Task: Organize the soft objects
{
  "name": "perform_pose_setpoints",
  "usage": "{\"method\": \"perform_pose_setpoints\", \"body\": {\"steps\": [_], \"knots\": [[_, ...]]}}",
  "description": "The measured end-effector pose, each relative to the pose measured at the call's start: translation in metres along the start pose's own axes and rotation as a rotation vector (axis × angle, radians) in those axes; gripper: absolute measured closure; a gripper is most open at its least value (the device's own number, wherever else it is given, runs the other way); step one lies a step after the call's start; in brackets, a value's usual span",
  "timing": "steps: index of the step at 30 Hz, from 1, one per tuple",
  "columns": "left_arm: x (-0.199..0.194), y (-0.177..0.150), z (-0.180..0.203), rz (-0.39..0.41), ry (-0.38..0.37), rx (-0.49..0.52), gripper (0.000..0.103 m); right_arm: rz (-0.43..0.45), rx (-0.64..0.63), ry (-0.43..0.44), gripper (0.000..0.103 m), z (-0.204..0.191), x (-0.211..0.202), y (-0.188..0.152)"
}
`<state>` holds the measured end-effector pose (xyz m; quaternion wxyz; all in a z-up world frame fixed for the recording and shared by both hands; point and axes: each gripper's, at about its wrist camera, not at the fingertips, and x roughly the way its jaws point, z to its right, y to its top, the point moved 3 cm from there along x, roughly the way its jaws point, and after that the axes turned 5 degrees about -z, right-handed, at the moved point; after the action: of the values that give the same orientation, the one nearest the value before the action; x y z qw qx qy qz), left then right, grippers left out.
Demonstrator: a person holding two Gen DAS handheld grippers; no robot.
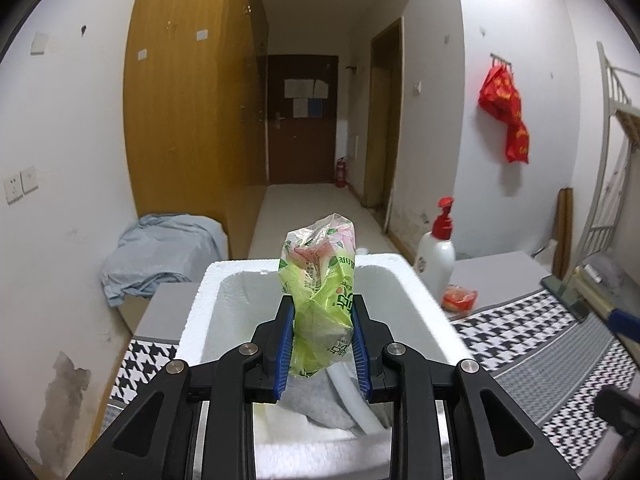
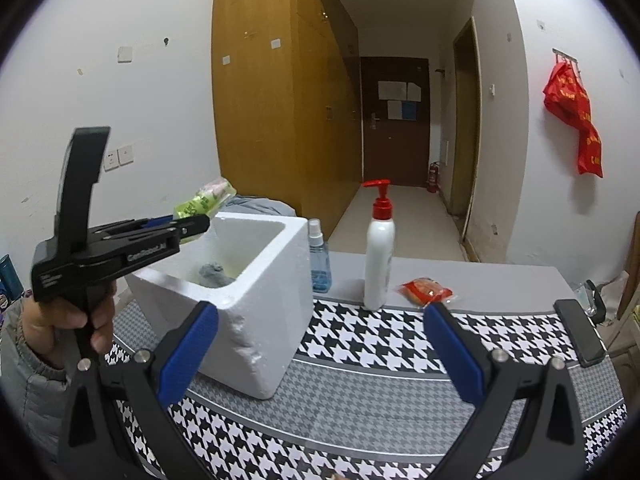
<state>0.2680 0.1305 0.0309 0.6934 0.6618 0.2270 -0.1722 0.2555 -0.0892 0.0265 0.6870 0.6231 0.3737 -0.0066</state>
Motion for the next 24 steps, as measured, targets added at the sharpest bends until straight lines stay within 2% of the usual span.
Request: {"method": "perform_pose_setpoints", "body": {"steps": [5, 7, 9, 13, 15, 20, 24], "knots": [[0.013, 0.002, 0.007, -0.009, 0.018, 0.015, 0.067, -0.002, 0.014, -0.002, 0.000, 0.011, -0.004, -0.005], [0.017, 0.003, 0.009, -0.012, 0.032, 0.019, 0.058, 0.000, 0.019, -0.003, 0.000, 0.014, -0.006, -0.005], [0.019, 0.003, 0.008, -0.008, 0.043, 0.009, 0.041, 0.000, 0.023, -0.002, 0.000, 0.018, -0.007, -0.006], [0.013, 0.003, 0.008, 0.012, 0.054, -0.007, 0.023, 0.003, 0.019, -0.010, 0.000, 0.023, -0.011, -0.008], [0.009, 0.003, 0.009, 0.018, 0.063, -0.018, 0.006, 0.006, 0.021, -0.011, 0.000, 0.026, -0.012, -0.008], [-0.010, 0.001, 0.015, 0.060, 0.068, -0.027, 0.001, 0.018, 0.029, -0.005, 0.000, 0.032, -0.019, -0.010], [-0.024, -0.003, 0.022, 0.080, 0.071, -0.030, 0.001, 0.018, 0.030, 0.004, 0.000, 0.036, -0.022, -0.014]]}}
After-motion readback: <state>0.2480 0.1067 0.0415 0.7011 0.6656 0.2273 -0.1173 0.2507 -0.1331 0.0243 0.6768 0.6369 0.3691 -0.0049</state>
